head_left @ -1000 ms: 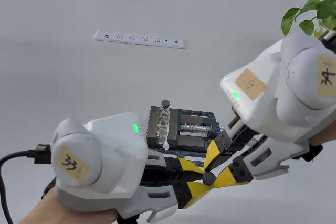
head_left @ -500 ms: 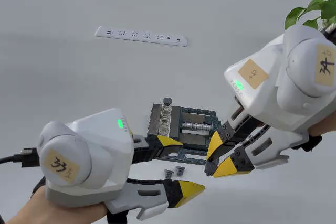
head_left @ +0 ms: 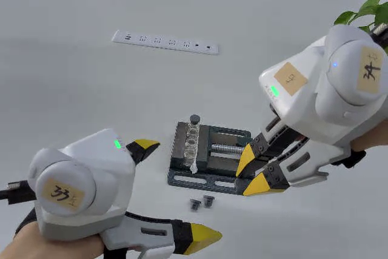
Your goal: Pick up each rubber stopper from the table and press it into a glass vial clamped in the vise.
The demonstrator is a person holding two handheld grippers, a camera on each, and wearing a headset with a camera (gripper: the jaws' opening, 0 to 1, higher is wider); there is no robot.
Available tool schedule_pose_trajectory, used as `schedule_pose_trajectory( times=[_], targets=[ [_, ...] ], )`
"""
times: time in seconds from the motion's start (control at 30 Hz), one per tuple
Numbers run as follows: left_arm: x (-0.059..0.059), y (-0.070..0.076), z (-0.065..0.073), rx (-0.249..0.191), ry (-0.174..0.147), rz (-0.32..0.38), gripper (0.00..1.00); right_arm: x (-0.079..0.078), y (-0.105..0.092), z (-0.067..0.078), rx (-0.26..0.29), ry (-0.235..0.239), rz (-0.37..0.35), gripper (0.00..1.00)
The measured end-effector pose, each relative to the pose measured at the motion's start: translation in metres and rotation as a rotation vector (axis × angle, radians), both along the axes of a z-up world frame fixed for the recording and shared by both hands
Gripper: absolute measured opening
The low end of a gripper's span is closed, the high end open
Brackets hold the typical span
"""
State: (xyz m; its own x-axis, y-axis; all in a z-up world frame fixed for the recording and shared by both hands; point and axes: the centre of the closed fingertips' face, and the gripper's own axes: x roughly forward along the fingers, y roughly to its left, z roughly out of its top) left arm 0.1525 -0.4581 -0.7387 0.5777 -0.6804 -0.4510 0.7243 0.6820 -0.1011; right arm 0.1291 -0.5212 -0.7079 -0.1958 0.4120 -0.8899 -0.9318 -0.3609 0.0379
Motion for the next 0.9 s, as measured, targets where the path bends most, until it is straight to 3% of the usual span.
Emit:
schedule_pose_trajectory(
  times=[0.07,0.4,0.63,0.9],
  targets=[
    [0.001,0.005,-0.004,0.009,0.014,0.014,0.99,0.005,0.003,0.001,0.004,-0.011,0.002,0.06],
    [0.005,0.011,-0.005,0.004,0.011,0.035,0.99,0.047,0.023,0.007,0.017,-0.065,-0.009,0.06],
    [0.008,0.017,-0.010,0.004,0.021,0.049,0.99,0.078,0.035,0.004,0.006,-0.091,0.002,0.06],
    [0.010,0.020,-0.011,0.016,0.027,0.048,0.99,0.101,0.043,-0.004,-0.025,-0.117,0.040,0.06]
  ],
)
